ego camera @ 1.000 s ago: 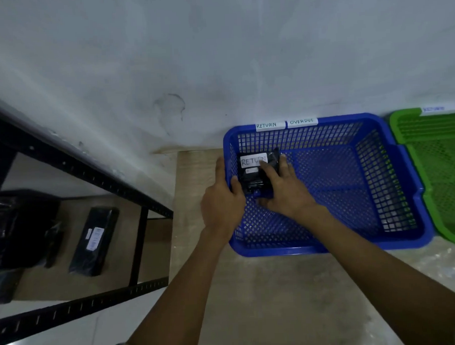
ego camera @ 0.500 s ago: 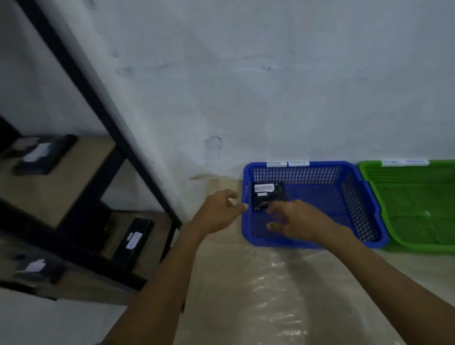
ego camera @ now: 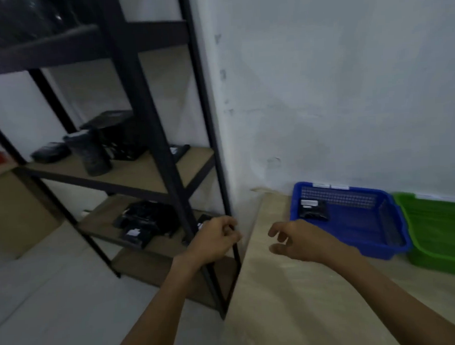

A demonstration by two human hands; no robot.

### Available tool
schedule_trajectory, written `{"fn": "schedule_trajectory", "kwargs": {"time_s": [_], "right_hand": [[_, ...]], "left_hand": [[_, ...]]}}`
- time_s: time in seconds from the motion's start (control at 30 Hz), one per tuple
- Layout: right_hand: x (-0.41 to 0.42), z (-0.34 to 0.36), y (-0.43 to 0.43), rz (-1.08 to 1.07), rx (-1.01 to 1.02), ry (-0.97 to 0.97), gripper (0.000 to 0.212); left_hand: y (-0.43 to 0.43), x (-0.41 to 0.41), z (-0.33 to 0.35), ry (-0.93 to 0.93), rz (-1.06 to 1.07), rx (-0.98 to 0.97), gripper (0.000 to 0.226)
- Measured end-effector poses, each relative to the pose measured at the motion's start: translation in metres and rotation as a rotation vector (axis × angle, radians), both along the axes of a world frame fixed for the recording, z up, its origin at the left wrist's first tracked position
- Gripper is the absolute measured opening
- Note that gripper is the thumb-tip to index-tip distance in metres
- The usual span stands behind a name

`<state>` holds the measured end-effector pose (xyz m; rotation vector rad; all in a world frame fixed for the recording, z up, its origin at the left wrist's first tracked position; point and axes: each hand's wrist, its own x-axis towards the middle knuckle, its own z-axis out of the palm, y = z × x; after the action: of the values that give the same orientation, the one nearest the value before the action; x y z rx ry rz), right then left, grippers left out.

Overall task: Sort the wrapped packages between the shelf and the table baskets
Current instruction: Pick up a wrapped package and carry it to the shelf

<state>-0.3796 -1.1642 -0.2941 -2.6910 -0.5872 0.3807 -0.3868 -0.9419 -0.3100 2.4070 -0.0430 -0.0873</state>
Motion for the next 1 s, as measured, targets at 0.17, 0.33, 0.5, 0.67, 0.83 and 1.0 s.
{"fn": "schedule_trajectory", "kwargs": {"time_s": [0.17, 0.33, 0.5, 0.67, 0.83, 1.0], "right_hand": [[-0.041, 0.029, 0.073, 0.1, 0.001, -0.135, 0.043], [-0.092, 0.044, 0.159, 0.162, 0.033, -0.252, 0.049], [-0.142, 0.056, 0.254, 0.177, 0.002, -0.323, 0.05], [-0.176, 0.079, 0.329, 0.221, -0.043, -0.311, 0.052], [-0.172, 0.124, 0.38, 0.25, -0.08, -0.397, 0.052], [-0.136, 0.163, 0.43, 0.274, -0.072, -0.487, 0.051]], "left_hand": [[0.078, -0.058, 0.038, -0.08, 0.055, 0.024, 0.04], [0.171, -0.123, 0.063, -0.19, 0.102, 0.128, 0.044], [0.271, -0.185, 0.083, -0.227, 0.083, 0.206, 0.041], [0.347, -0.221, 0.109, -0.249, 0.079, 0.228, 0.036], [0.404, -0.214, 0.147, -0.302, 0.101, 0.264, 0.041], [0.454, -0.185, 0.179, -0.362, 0.098, 0.29, 0.035]]}}
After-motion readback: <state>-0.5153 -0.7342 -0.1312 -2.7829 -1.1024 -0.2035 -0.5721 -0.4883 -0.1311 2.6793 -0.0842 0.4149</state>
